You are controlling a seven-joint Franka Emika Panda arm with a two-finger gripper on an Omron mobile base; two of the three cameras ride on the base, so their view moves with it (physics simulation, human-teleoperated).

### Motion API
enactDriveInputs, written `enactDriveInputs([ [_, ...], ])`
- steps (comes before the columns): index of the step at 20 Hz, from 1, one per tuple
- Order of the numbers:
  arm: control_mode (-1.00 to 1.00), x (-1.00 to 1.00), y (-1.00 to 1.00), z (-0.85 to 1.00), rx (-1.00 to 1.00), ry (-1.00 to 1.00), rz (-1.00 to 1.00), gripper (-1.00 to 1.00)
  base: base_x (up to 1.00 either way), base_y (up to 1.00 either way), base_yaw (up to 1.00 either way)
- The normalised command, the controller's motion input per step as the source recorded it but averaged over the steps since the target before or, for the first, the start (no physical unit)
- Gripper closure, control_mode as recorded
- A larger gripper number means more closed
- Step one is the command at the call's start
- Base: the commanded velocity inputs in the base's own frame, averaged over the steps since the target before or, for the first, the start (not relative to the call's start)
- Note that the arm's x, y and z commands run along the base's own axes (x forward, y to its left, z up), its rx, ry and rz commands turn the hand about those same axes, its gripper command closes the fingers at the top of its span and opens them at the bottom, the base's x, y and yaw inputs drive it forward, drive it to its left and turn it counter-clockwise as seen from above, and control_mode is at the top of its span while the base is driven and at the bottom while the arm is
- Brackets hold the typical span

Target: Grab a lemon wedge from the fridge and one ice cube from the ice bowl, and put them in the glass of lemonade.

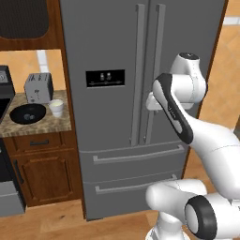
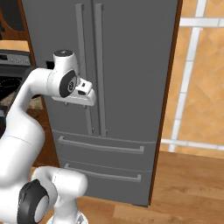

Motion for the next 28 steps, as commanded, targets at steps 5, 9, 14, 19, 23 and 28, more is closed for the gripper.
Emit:
enactDriveInputs([
  [5, -1.00, -0.37, -0.01, 0.00, 0.00, -0.03, -0.02, -1.00, 0.00, 0.00, 0.00],
  [9, -1.00, 0.30, -0.28, 0.01, 0.00, -0.20, 0.00, -1.00, 0.00, 0.00, 0.00],
  [14, -1.00, 1.00, -0.20, 0.23, 0.00, -0.27, 0.00, -1.00, 0.00, 0.00, 0.00],
  [19, -1.00, 1.00, -0.19, 0.20, 0.00, -0.34, 0.00, -1.00, 0.00, 0.00, 0.00],
  [23, -1.00, 0.99, -0.13, 0.00, -0.02, -0.39, 0.01, -1.00, 0.00, 0.00, 0.00],
  [28, -1.00, 0.82, -0.06, -0.09, -0.01, -0.06, 0.00, -1.00, 0.00, 0.00, 0.00],
])
